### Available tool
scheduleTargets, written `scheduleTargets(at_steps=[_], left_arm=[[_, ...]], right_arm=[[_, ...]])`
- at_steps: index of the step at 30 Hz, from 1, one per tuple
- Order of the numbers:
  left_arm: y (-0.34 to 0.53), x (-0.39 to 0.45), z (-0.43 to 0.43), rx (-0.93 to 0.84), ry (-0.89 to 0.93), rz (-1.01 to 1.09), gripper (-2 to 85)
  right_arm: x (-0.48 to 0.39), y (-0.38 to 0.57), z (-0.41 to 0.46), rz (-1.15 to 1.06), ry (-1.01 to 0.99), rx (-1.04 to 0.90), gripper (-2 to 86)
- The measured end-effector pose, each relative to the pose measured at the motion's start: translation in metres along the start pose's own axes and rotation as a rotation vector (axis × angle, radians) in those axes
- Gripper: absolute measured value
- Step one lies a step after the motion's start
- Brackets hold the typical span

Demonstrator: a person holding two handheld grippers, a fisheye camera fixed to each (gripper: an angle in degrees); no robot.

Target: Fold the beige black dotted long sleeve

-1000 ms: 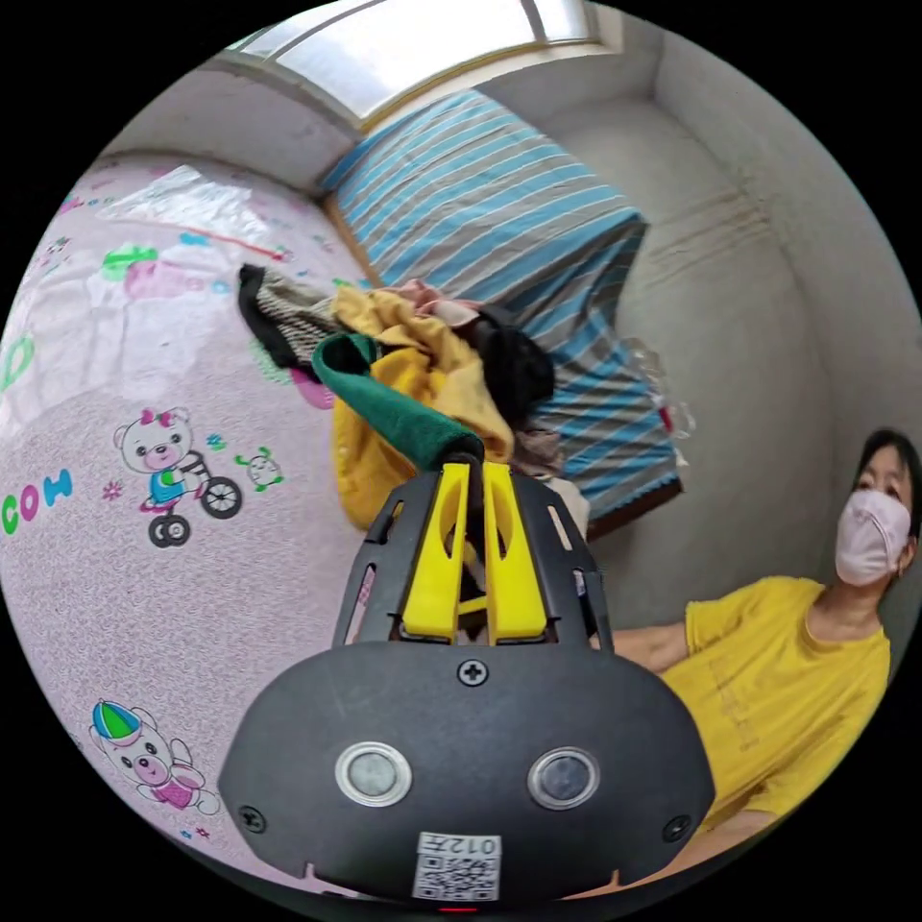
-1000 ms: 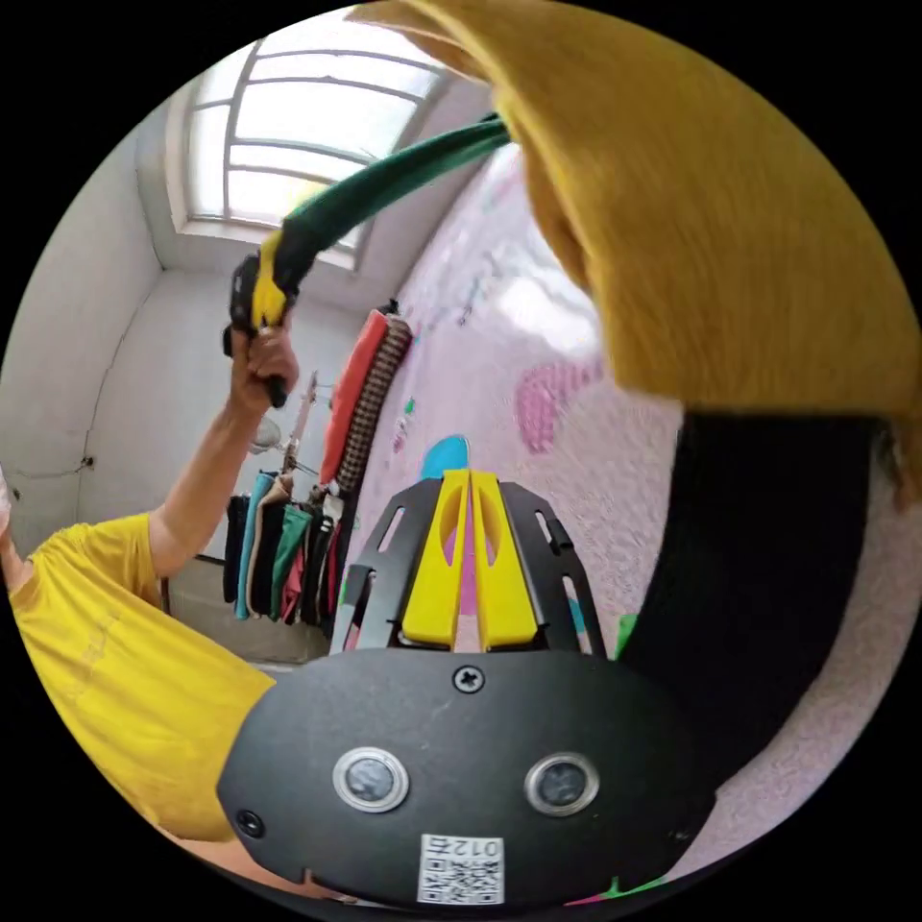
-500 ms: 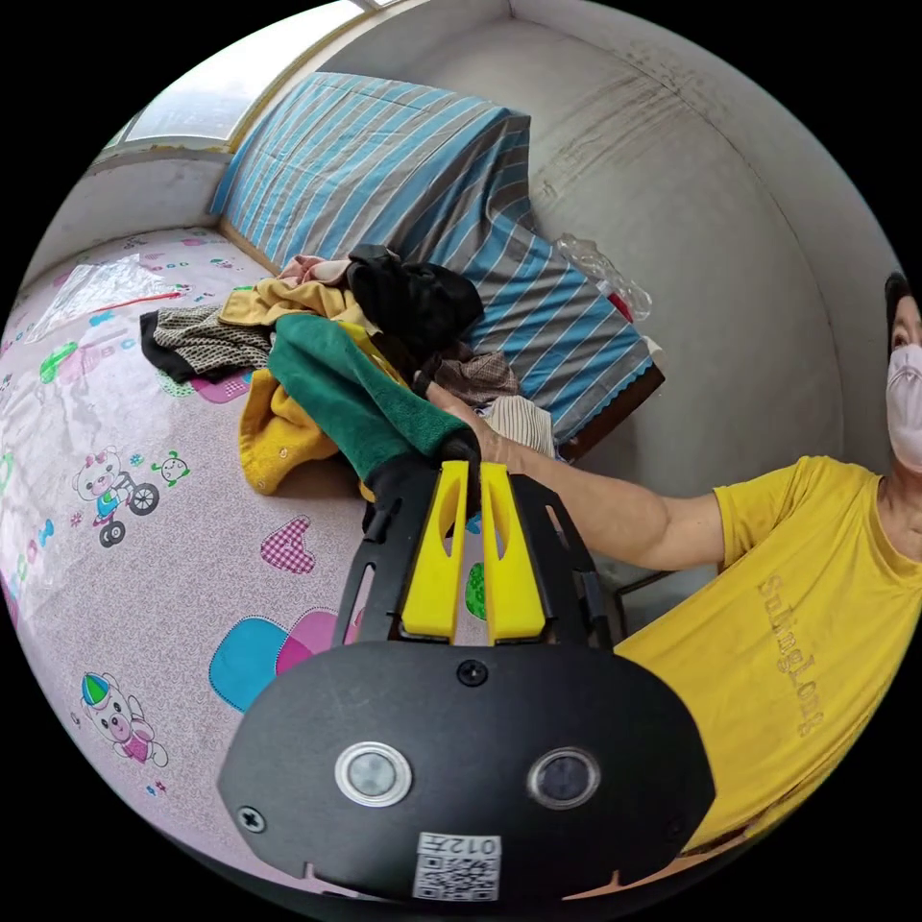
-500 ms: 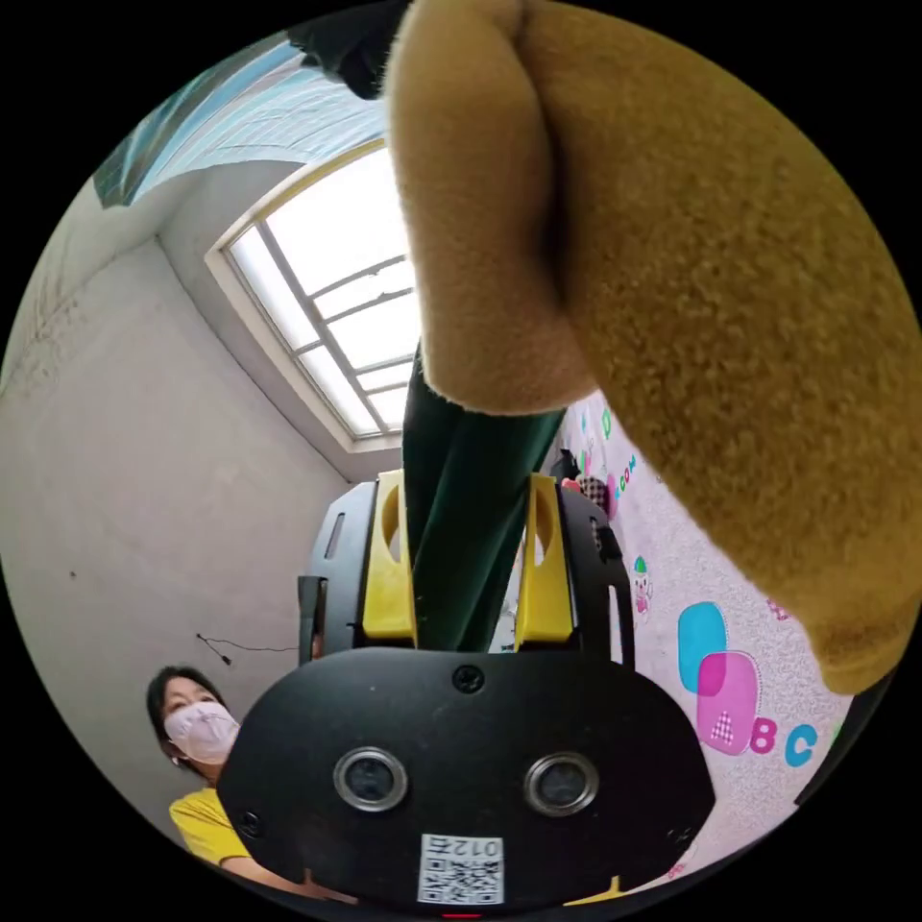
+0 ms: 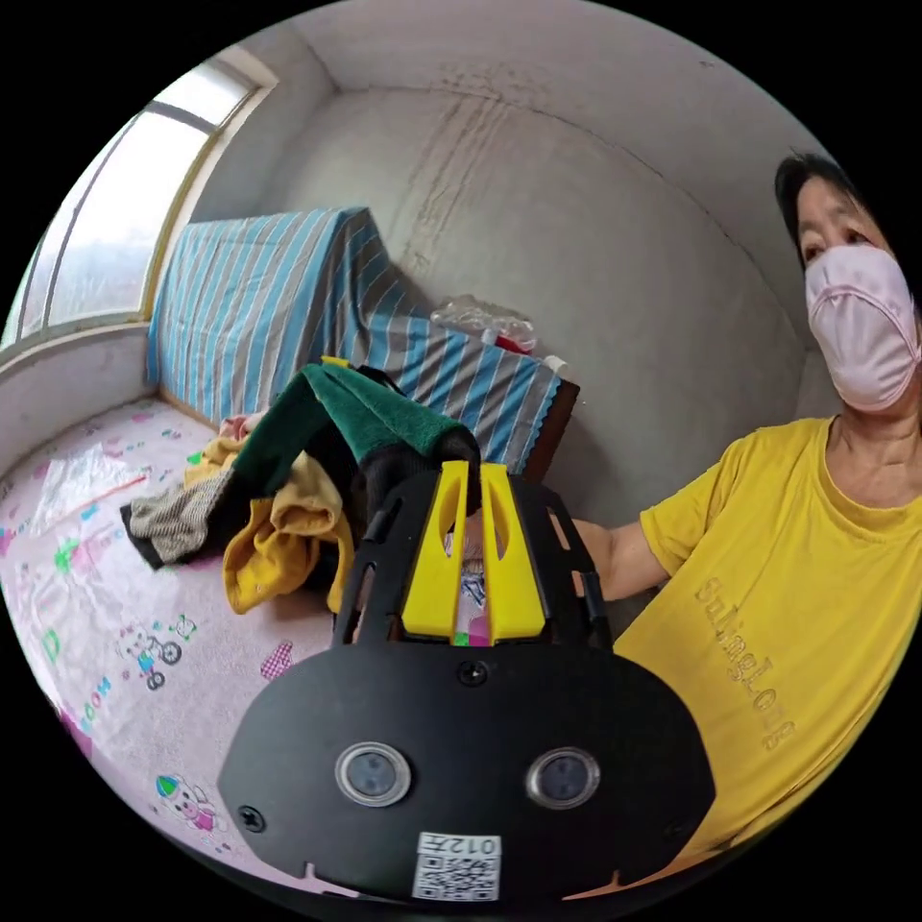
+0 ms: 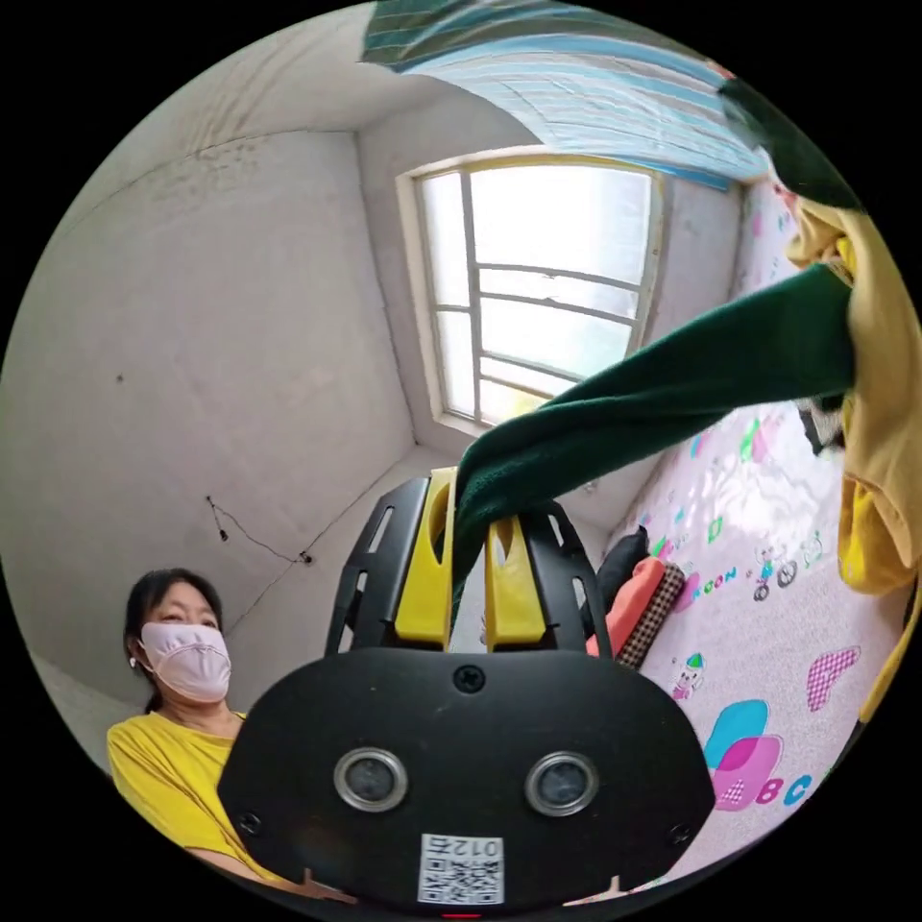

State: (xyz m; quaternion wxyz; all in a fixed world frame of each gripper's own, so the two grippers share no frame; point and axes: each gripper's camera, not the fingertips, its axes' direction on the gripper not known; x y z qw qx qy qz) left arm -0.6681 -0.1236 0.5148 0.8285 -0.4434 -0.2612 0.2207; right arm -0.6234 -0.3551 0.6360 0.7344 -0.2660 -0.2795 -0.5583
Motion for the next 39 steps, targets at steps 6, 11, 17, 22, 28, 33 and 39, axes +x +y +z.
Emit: scheduleTargets(at_steps=[6, 11, 17, 22, 28, 33, 39], left_arm=[[0.004, 0.104, -0.057, -0.014, 0.07, 0.235, 0.3], [0.046, 0.148, -0.152, 0.091, 0.101, 0.169, 0.4], [0.134, 0.212, -0.276, 0.147, -0.225, -0.071, 0.4], [0.197, 0.225, -0.288, -0.132, -0.538, -0.417, 0.4], [0.262, 0.175, -0.223, -0.407, -0.543, -0.724, 0.3], [0.279, 0.145, -0.187, -0.526, -0.566, -0.858, 0.4], [0.265, 0.118, -0.143, -0.644, -0.518, -0.858, 0.5]], right_arm=[[-0.126, 0.062, 0.054, -0.303, -0.104, -0.199, -0.5], [-0.224, 0.149, 0.18, -0.557, 0.002, -0.568, -0.5], [-0.196, 0.329, 0.311, -0.404, -0.198, -0.978, -0.4], [-0.079, 0.468, 0.361, -0.06, -0.012, -1.188, 0.0], [0.068, 0.538, 0.323, 0.361, 0.185, -1.251, 4.4], [0.131, 0.511, 0.225, 0.558, 0.386, -1.014, 8.5], [0.182, 0.455, 0.131, 0.559, 0.612, -0.524, 9.4]])
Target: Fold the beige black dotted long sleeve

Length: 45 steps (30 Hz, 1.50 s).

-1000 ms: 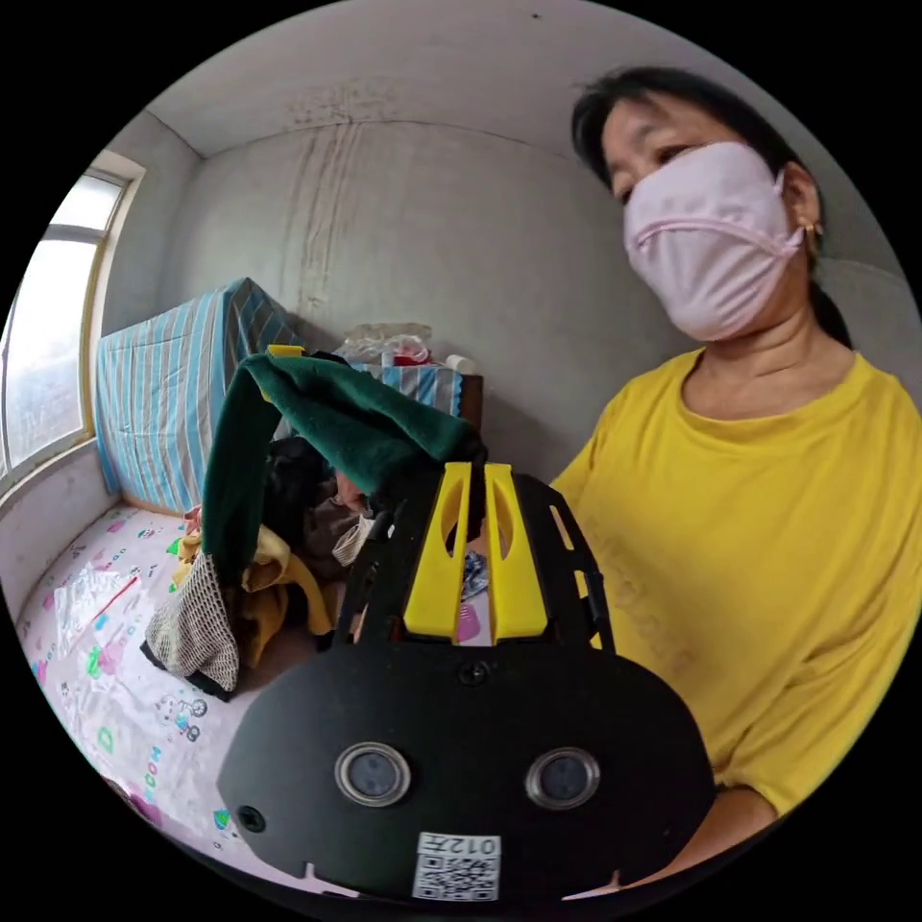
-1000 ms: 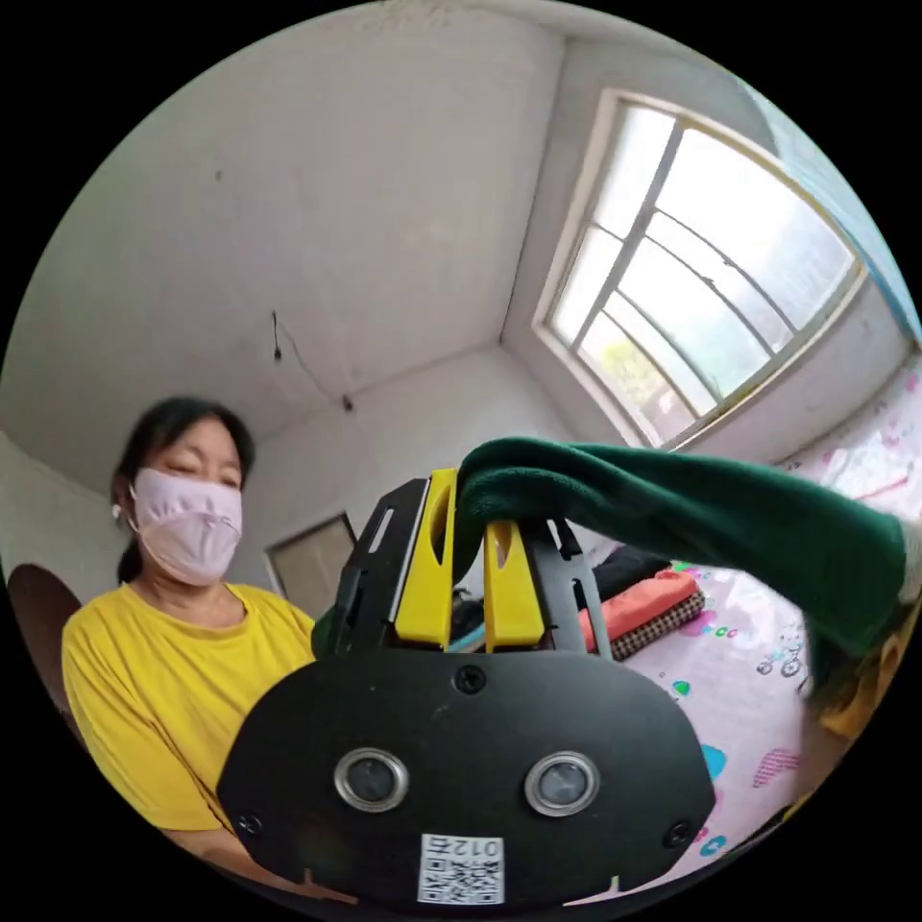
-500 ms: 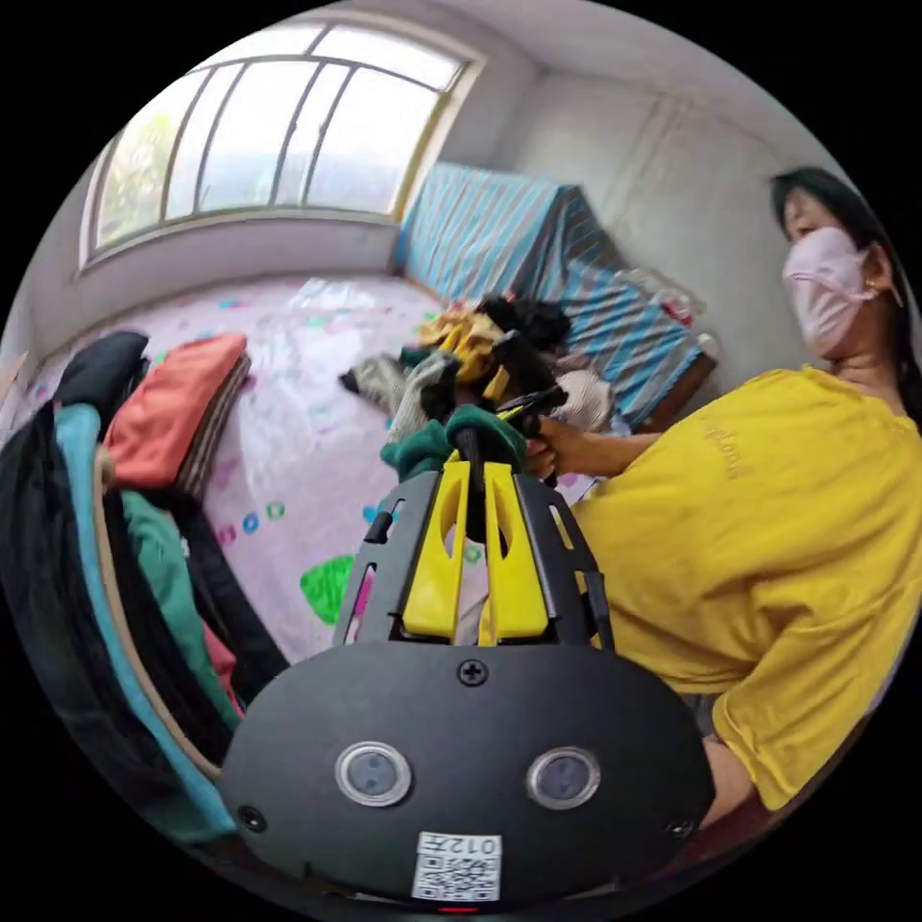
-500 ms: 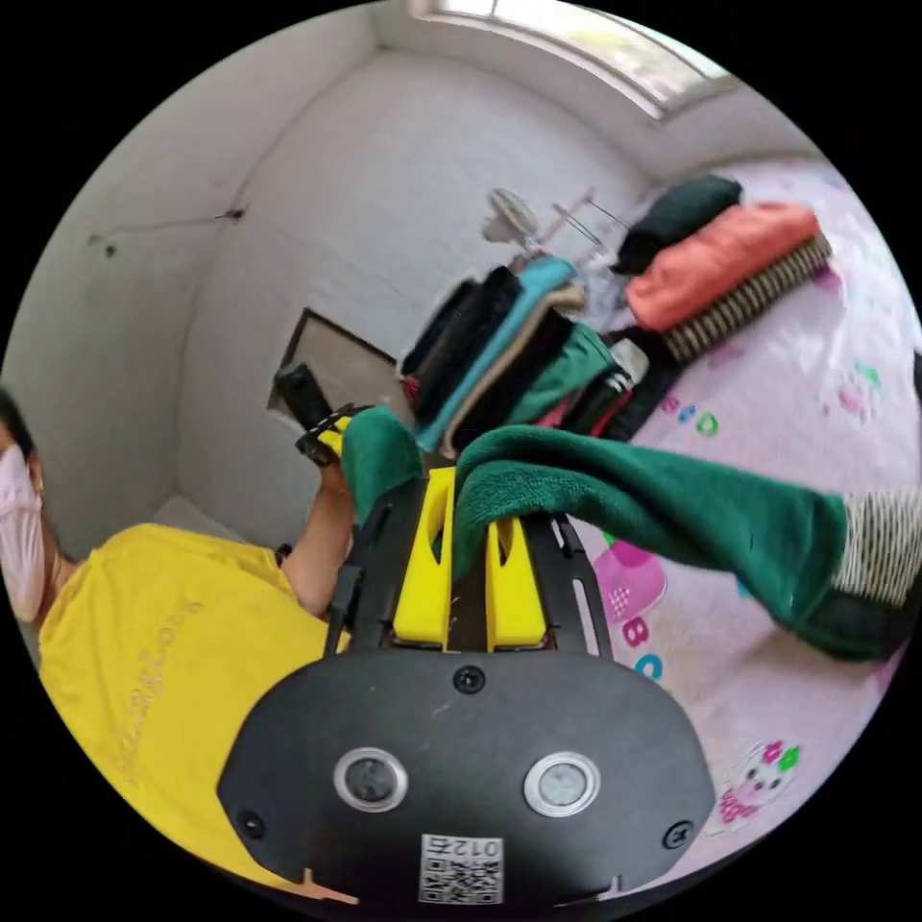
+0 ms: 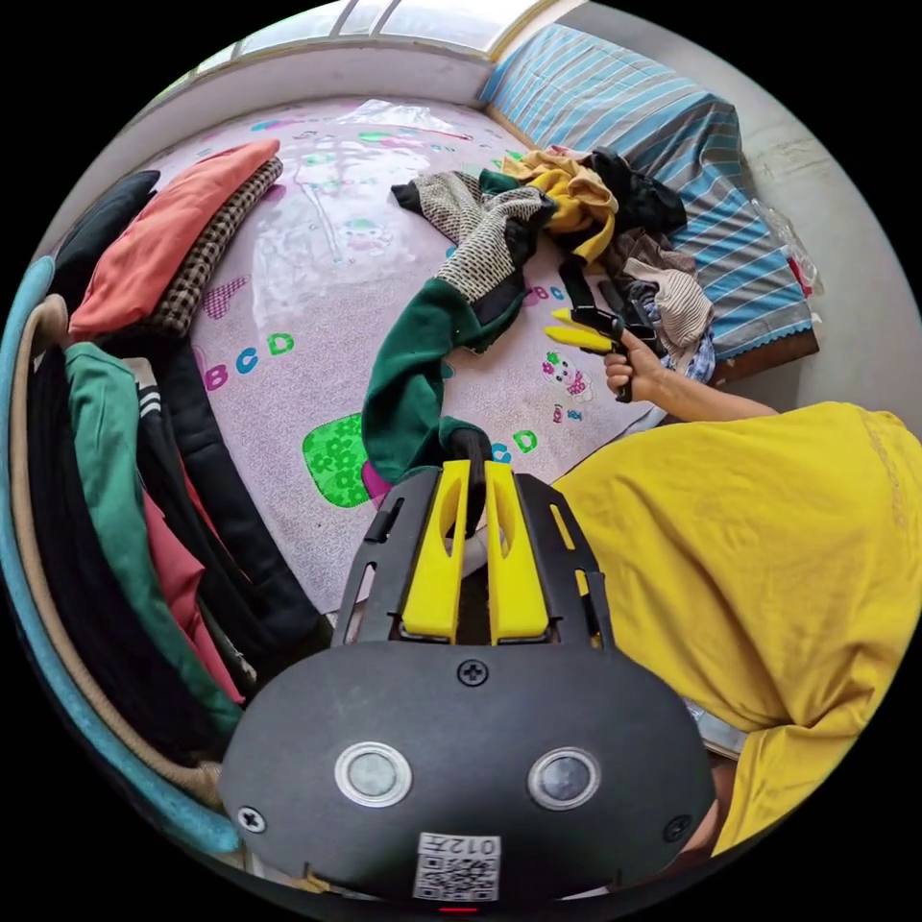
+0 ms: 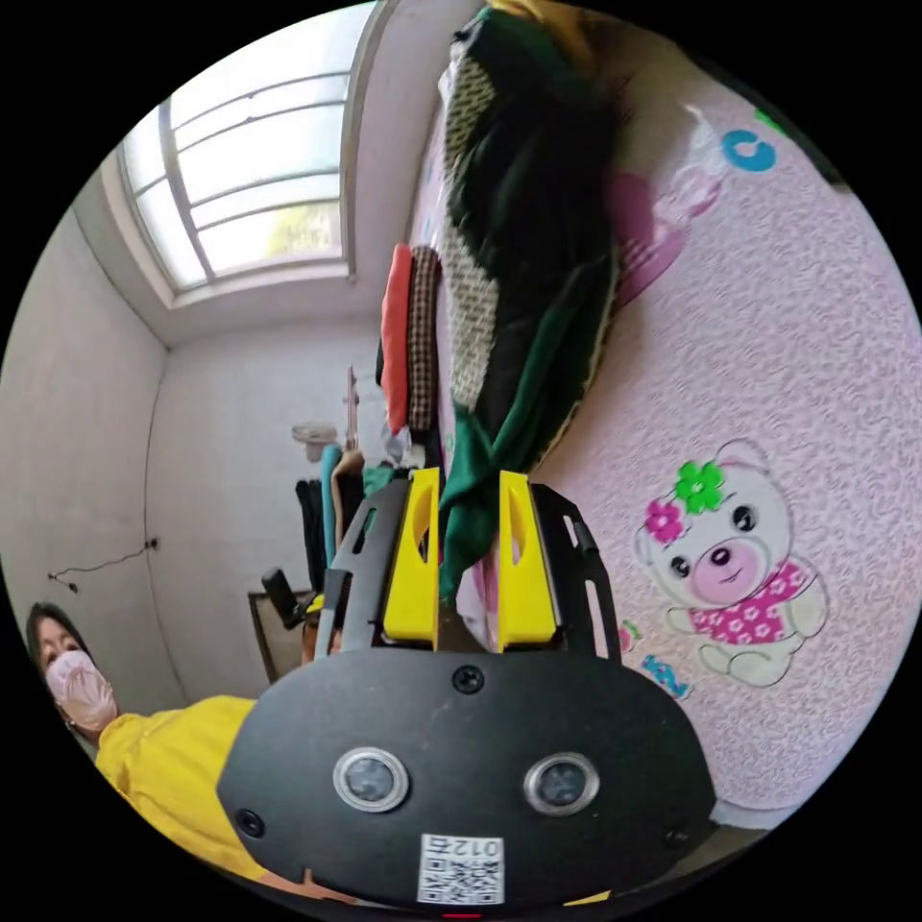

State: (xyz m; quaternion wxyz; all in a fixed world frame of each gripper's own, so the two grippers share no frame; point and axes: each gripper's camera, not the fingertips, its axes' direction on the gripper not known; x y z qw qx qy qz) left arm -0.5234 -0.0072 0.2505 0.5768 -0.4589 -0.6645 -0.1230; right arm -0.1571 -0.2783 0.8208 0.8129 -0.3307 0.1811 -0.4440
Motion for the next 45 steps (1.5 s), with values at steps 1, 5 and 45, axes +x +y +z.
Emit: scheduleTargets(at_steps=[1, 5, 45], left_arm=[[-0.006, 0.003, 0.003, -0.009, 0.001, 0.003, 0.5], [-0.049, 0.029, 0.029, -0.089, -0.018, 0.021, 0.9], [-0.447, 0.512, 0.228, -0.219, -0.526, 1.126, 6.1]], right_arm=[[0.003, -0.005, 0.0, 0.0, 0.012, 0.018, 9.7], [0.024, -0.035, 0.017, 0.062, 0.04, 0.028, 11.6], [-0.114, 0.14, -0.163, -0.372, 0.32, -0.414, 2.0]])
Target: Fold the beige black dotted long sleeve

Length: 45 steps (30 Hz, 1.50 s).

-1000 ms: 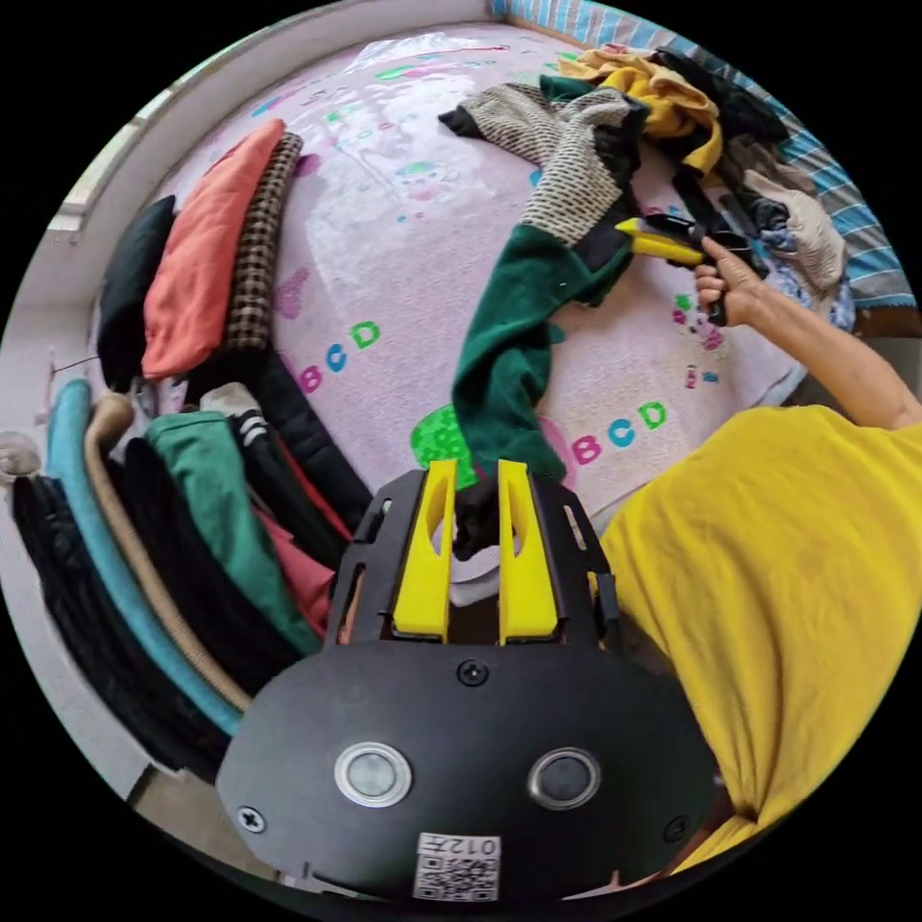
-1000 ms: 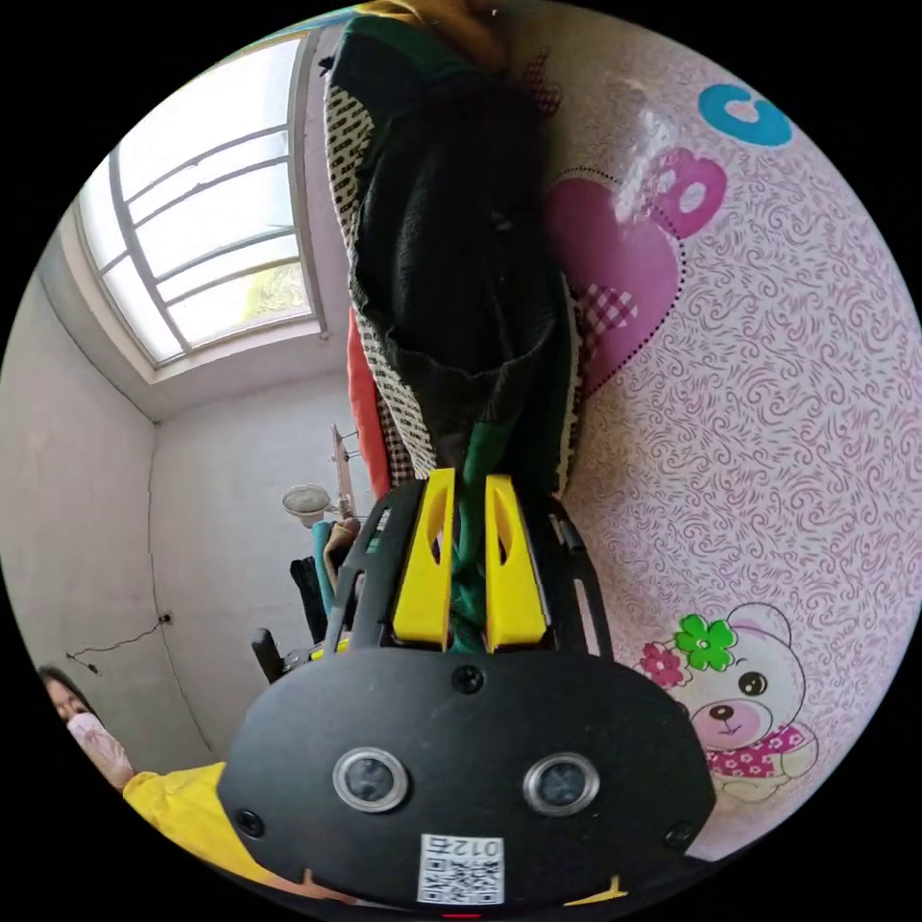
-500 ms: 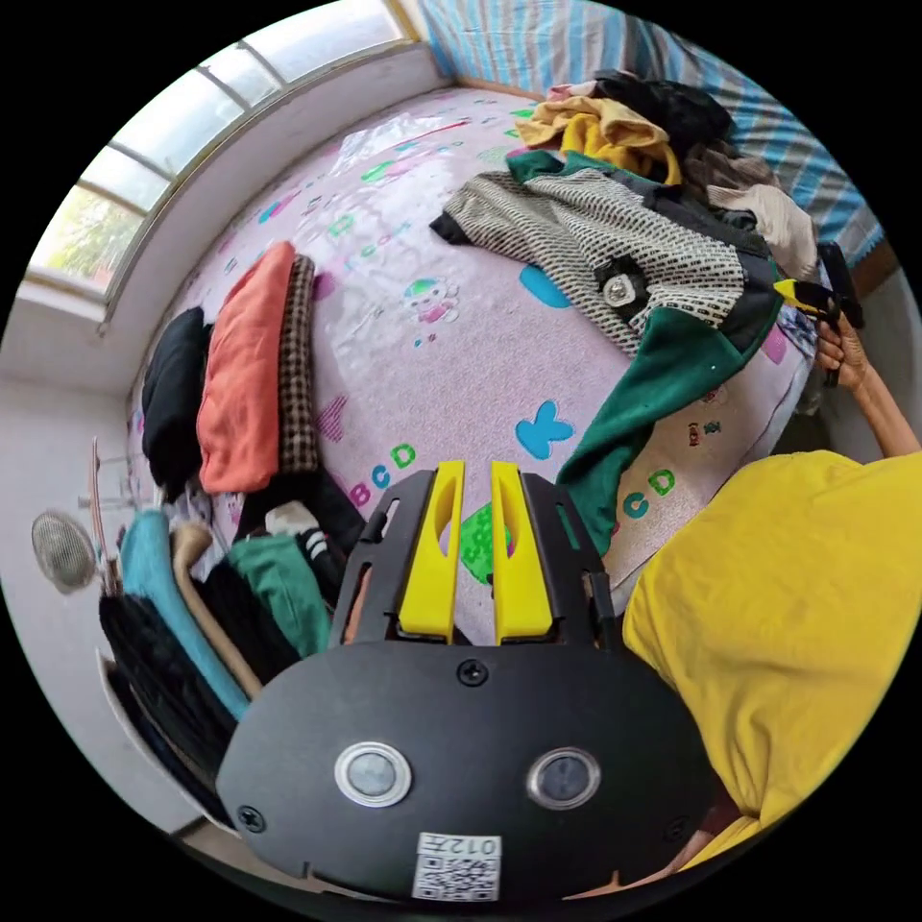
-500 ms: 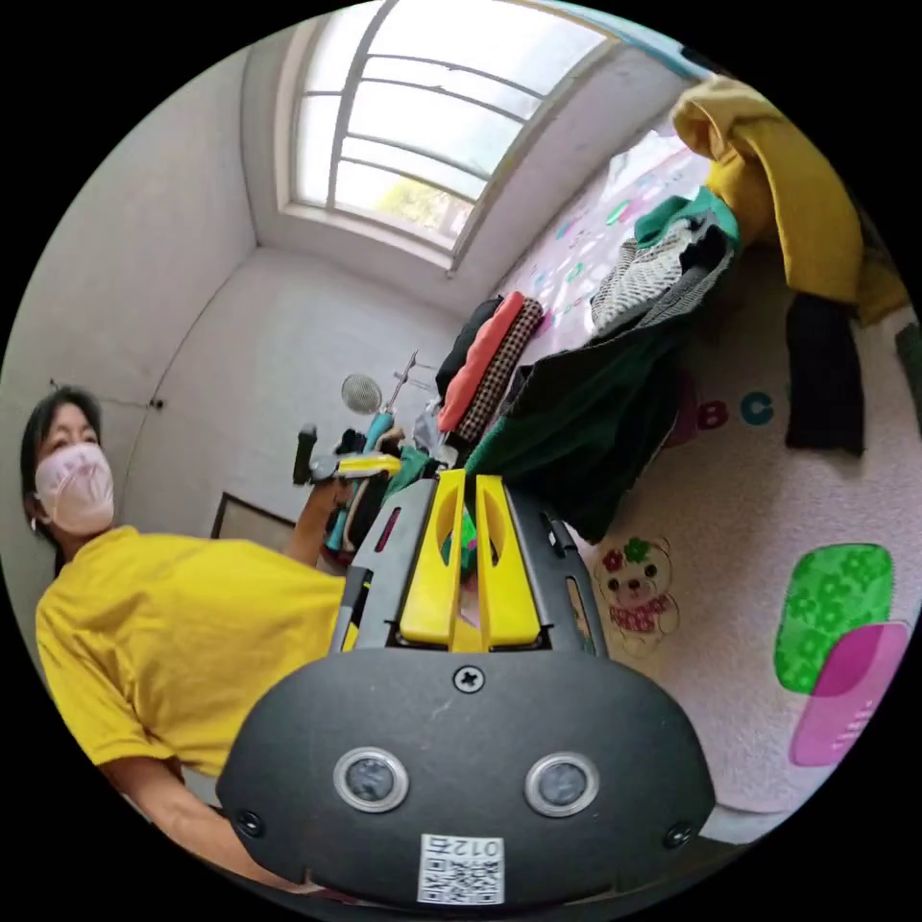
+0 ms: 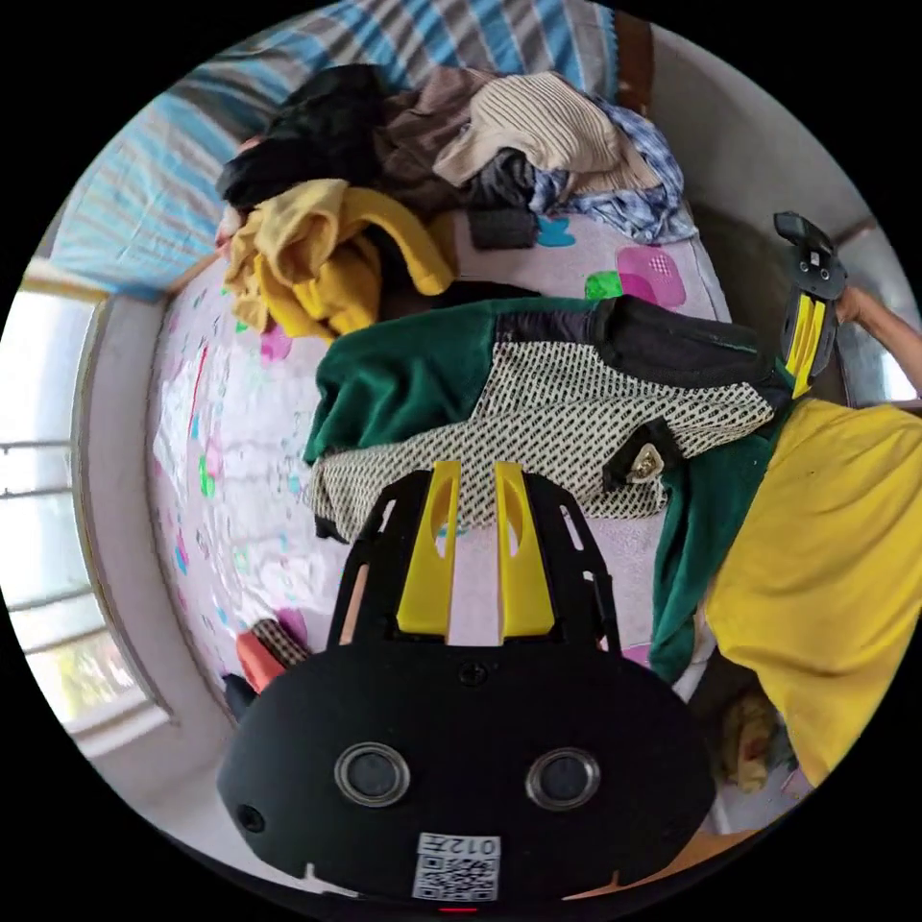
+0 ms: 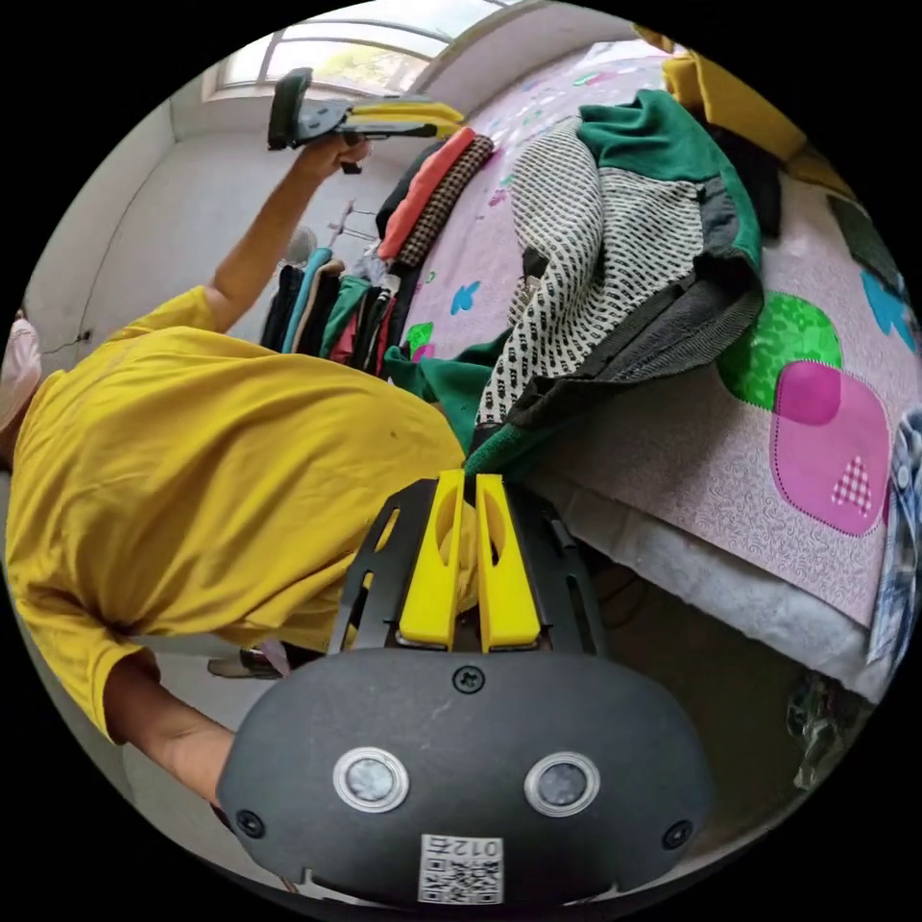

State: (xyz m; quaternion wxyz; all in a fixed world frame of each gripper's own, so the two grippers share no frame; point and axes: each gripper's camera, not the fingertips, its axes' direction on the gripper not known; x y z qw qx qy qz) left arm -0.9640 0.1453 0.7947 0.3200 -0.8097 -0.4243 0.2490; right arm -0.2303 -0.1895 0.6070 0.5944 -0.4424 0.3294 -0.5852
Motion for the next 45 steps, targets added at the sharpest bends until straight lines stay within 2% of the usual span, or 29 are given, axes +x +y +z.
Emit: scheduleTargets(at_steps=[5, 11, 15, 20, 23, 26, 31, 33, 37, 39, 42, 45], left_arm=[[-0.115, 0.016, 0.039, -0.094, -0.119, 0.285, 7.1], [-0.214, 0.05, 0.08, -0.143, -0.288, 0.624, 9.4], [-0.246, 0.077, 0.097, -0.199, -0.272, 0.826, 10.5], [-0.255, 0.088, 0.12, -0.401, -0.192, 0.877, 8.7], [-0.247, 0.084, 0.118, -0.467, -0.18, 0.772, 4.0], [-0.219, 0.066, 0.091, -0.429, -0.114, 0.589, 1.3], [-0.102, 0.0, 0.003, -0.189, 0.001, 0.074, 0.1], [-0.009, -0.025, -0.055, -0.032, 0.021, -0.177, -0.1], [0.141, -0.025, -0.152, 0.219, -0.086, -0.478, -0.2], [0.229, -0.005, -0.214, 0.32, -0.199, -0.607, -0.2], [0.317, 0.032, -0.282, 0.371, -0.345, -0.716, -0.1], [0.392, 0.066, -0.342, 0.434, -0.406, -0.809, -0.1]], right_arm=[[0.004, -0.013, 0.015, 0.014, 0.019, -0.074, 2.1], [0.004, -0.016, -0.001, 0.046, -0.038, -0.024, 2.0], [0.002, -0.011, -0.01, 0.09, -0.089, 0.04, 2.0], [-0.011, -0.013, -0.017, 0.11, -0.118, 0.068, 2.0], [-0.03, -0.018, -0.023, 0.099, -0.094, 0.064, 2.0], [-0.053, -0.023, -0.034, 0.09, -0.041, 0.074, 2.1], [-0.102, -0.033, -0.072, 0.054, 0.117, 0.157, 2.1], [-0.14, -0.049, -0.095, -0.009, 0.249, 0.196, 2.1], [-0.211, -0.085, -0.129, -0.144, 0.432, 0.279, 2.3], [-0.265, -0.109, -0.151, -0.22, 0.596, 0.354, 2.3], [-0.335, -0.135, -0.181, -0.302, 0.742, 0.485, 2.3], [-0.408, -0.154, -0.206, -0.392, 0.834, 0.607, 2.3]])
